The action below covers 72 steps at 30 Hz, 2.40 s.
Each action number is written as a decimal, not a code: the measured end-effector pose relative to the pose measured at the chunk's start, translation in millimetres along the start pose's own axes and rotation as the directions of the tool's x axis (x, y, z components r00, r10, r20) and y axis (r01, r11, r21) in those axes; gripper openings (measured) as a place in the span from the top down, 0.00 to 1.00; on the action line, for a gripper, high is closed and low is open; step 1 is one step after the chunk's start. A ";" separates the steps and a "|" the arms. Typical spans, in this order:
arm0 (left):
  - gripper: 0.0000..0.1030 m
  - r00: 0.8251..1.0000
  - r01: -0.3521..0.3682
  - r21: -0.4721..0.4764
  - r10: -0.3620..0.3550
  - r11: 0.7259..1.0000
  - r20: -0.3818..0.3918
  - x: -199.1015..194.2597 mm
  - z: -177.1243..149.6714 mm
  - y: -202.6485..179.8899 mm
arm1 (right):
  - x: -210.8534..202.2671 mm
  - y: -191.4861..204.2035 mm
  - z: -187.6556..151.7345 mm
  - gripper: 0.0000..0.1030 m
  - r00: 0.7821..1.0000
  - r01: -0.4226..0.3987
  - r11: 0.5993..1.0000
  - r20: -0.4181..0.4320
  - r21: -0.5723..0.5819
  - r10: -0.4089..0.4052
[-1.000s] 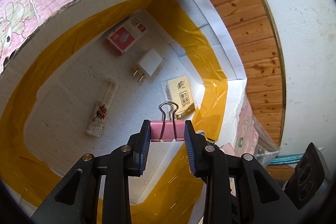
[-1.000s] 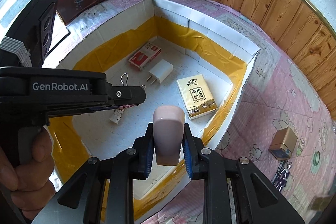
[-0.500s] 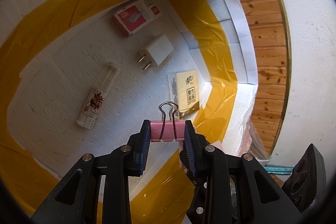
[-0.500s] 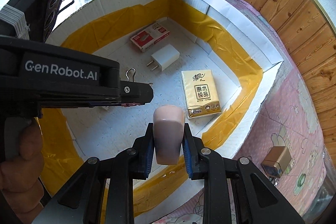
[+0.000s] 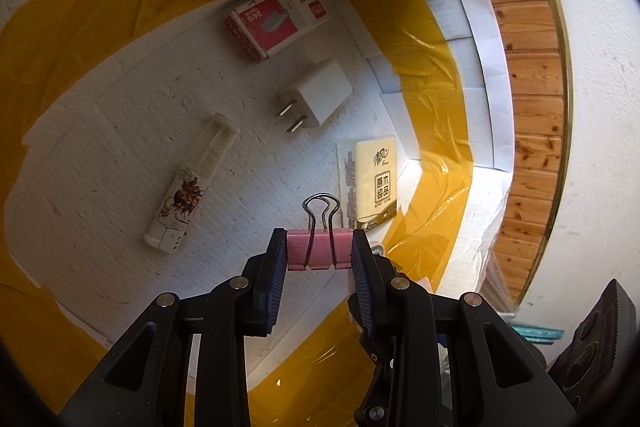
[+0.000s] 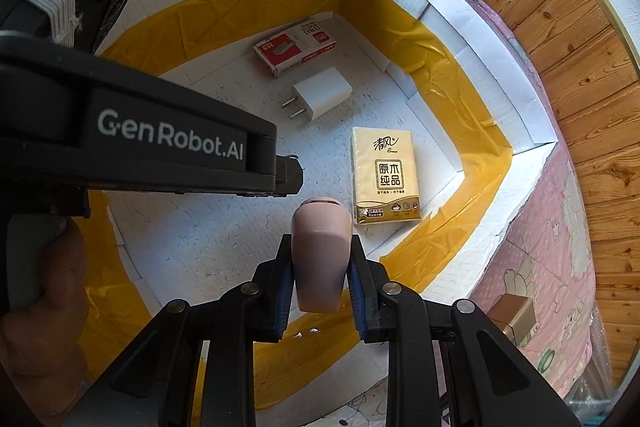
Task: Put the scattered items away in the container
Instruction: 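Open both tools to drop the binder clip and pink cylinder into the box, then withdraw both tools from the box toward the marker and figurine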
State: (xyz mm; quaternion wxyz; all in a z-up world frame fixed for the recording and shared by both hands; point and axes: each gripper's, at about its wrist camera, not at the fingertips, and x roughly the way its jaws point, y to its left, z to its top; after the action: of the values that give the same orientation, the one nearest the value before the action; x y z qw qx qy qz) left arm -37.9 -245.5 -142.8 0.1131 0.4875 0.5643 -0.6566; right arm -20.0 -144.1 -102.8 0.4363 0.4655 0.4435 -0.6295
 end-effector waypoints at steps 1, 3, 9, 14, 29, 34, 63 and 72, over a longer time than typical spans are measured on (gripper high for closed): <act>0.68 1.000 -0.001 -0.002 0.001 1.000 0.000 0.1 0.3 0.4 | -0.1 -0.4 -0.1 0.75 1.000 0.001 1.000 -0.001 0.000 -0.001; 0.68 1.000 -0.005 -0.006 0.005 1.000 -0.006 1.4 0.6 1.2 | 0.7 -1.6 0.8 0.75 1.000 0.000 1.000 -0.003 0.000 0.000; 0.56 1.000 -0.024 0.008 0.024 1.000 -0.013 1.2 -0.2 -2.3 | 0.0 -3.5 0.8 0.73 1.000 -0.003 1.000 -0.004 0.012 0.003; 0.53 1.000 -0.009 0.015 0.010 1.000 -0.015 -3.0 -0.1 -3.2 | -1.3 -5.5 2.3 0.73 1.000 -0.002 0.999 0.002 0.035 0.002; 0.53 1.000 0.022 0.075 -0.022 0.997 0.001 -21.4 -1.8 -8.9 | -17.2 -14.2 -1.9 0.72 0.998 -0.021 0.995 0.054 0.102 0.016; 0.53 1.000 -0.002 0.131 0.000 0.991 0.016 -24.0 -10.8 -17.9 | -26.7 -13.4 -10.0 0.72 0.997 -0.045 0.992 0.073 0.115 0.036; 0.53 0.965 -0.178 0.348 0.095 0.920 0.243 -65.6 -67.3 -44.6 | -89.9 15.3 -66.1 0.66 0.970 -0.061 0.987 0.241 0.147 0.024; 0.53 0.938 -0.247 0.376 0.123 0.893 0.325 -71.7 -75.6 -51.9 | -105.2 19.8 -101.7 0.66 0.917 -0.162 0.967 0.391 0.194 0.075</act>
State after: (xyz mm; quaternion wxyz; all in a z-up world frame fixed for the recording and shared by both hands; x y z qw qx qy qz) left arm 0.4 -192.3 -46.5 0.1528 0.4496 0.3408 -0.8114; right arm 38.9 -36.1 -21.1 0.4967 0.4065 0.2475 -0.7258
